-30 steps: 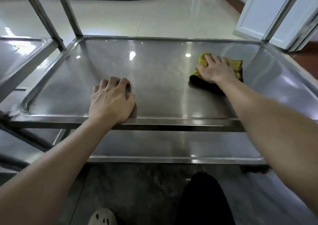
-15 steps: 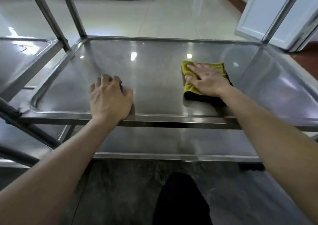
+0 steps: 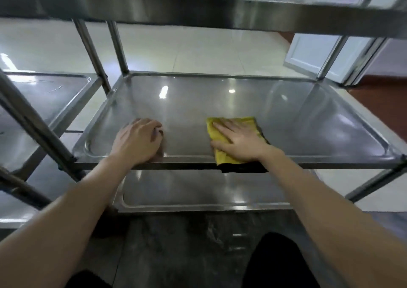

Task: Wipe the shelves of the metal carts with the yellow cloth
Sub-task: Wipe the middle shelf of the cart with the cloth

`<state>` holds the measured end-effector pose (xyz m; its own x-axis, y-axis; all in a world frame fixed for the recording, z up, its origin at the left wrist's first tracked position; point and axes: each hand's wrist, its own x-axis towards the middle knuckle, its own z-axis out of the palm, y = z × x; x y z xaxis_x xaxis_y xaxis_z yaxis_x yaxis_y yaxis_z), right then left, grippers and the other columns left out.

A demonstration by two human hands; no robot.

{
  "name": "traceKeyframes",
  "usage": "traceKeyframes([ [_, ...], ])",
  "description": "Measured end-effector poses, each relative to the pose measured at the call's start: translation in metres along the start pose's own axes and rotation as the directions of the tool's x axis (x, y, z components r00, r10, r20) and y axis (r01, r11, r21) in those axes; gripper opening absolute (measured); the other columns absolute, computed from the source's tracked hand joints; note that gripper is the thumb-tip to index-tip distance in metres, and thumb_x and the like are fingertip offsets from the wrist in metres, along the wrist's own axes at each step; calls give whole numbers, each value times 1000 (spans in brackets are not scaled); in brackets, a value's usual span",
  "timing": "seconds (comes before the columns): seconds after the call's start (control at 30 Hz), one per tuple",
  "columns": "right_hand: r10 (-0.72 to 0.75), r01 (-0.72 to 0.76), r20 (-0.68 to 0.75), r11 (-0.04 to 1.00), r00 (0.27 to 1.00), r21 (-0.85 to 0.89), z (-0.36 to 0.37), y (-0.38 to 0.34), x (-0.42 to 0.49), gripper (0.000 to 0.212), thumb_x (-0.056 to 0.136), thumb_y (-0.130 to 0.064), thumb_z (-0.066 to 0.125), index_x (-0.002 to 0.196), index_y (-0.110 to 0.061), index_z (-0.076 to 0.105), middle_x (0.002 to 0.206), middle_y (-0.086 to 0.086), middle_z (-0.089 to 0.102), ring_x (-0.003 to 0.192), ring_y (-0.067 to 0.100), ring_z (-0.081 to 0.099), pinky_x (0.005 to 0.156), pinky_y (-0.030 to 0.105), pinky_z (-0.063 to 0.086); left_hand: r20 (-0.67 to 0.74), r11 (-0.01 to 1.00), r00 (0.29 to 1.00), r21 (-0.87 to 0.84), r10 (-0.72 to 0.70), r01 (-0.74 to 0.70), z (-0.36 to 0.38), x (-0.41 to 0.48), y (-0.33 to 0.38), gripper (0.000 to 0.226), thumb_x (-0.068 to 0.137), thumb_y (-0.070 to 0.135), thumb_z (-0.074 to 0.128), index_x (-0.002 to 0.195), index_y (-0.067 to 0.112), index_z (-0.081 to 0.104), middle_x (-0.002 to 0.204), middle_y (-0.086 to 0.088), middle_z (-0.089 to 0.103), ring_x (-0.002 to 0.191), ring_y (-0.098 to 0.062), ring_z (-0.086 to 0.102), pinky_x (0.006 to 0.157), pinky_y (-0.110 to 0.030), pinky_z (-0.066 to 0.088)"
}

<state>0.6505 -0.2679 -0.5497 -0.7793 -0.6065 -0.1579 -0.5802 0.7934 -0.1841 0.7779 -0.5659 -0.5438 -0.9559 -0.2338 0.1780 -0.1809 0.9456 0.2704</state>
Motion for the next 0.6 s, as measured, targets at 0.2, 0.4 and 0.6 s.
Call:
traceKeyframes([
  [0.2, 465, -465, -139, 885, 875, 30, 4, 36, 9, 92, 94, -85, 14, 171, -36, 5, 180, -4, -5, 166, 20, -5, 132, 55, -2, -7, 994, 996, 65, -92, 93, 5, -8, -39, 59, 98, 61, 38, 146, 31, 53, 156, 1, 51, 149, -27, 41, 126, -51, 29],
  [0.4, 67, -69, -61, 997, 996, -25, 28, -152, 67, 78, 105, -72, 22, 171, -34, 6, 179, -3, -8, 165, 20, -9, 131, 56, -8, 34, 993, 995, 79, -89, 86, -2, -7, -37, 58, 95, 62, 37, 140, 32, 56, 154, -2, 52, 143, -29, 46, 119, -50, 33],
  [0.6, 154, -153, -80, 988, 985, 13, 14, -87, 32, 92, 89, -92, 7, 169, -47, 7, 178, -15, -4, 165, 15, -5, 132, 50, -7, 32, 997, 999, 81, 17, -19, -17, 2, -63, 49, 103, 49, 47, 147, 31, 58, 157, -2, 53, 144, -30, 46, 121, -51, 31],
])
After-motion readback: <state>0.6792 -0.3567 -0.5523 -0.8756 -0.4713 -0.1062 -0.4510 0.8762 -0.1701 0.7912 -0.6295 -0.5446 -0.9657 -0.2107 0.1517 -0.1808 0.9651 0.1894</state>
